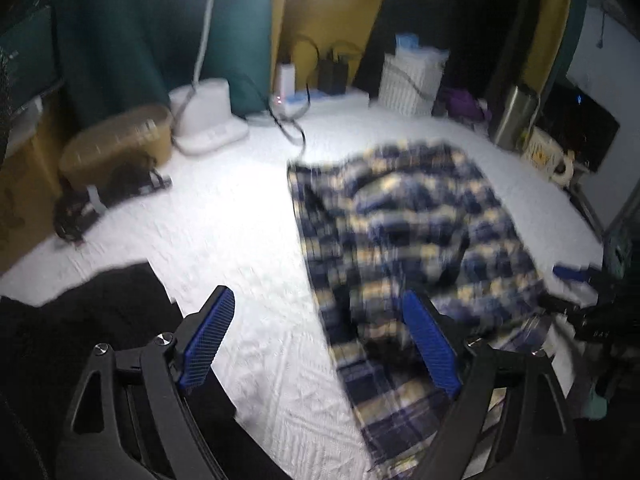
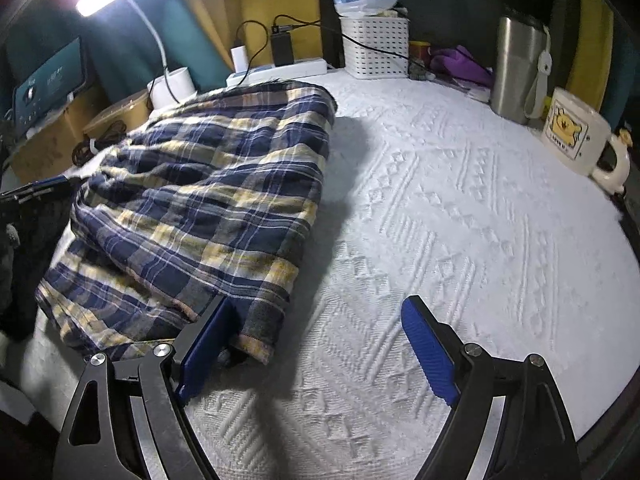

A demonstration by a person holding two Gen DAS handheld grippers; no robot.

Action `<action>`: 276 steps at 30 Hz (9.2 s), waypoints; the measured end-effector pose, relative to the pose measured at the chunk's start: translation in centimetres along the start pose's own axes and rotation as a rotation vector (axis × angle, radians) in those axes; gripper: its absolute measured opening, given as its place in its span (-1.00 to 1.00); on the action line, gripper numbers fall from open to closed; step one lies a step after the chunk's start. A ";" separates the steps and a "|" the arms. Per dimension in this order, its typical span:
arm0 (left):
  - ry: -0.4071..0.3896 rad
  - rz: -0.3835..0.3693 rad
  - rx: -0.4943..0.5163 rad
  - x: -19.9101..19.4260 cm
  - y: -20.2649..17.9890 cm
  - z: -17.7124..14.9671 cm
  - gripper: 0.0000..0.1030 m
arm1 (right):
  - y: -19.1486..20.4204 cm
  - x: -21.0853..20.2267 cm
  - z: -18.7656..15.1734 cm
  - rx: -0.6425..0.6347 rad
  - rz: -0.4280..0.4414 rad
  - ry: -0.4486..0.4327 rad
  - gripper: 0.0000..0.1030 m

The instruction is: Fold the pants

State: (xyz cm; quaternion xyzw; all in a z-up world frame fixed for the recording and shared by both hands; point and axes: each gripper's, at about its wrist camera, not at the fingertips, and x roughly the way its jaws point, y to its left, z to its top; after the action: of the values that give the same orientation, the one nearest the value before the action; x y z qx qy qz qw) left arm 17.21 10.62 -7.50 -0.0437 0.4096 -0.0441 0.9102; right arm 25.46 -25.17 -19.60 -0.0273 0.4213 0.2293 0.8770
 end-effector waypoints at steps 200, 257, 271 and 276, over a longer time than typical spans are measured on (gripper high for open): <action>-0.355 0.160 0.133 -17.0 2.0 -4.7 -0.44 | 23.8 -9.6 5.7 -0.465 0.287 -0.400 -0.70; -0.041 0.146 -0.052 0.6 11.7 -1.6 -0.43 | 24.6 12.6 11.8 -0.369 0.305 -0.028 -0.70; -0.046 0.156 -0.138 -0.2 13.6 -1.5 -0.25 | 23.1 15.0 12.6 -0.284 0.313 0.011 -0.67; -0.061 0.202 -0.152 -1.6 13.4 -1.5 -0.22 | 22.0 14.2 12.9 -0.258 0.279 -0.013 -0.49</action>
State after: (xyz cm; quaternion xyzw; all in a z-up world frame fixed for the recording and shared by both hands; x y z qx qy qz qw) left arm 15.63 24.07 -8.85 -0.0725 0.3860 0.0805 0.9161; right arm 33.12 3.02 -18.82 -0.0793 0.3827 0.4010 0.8285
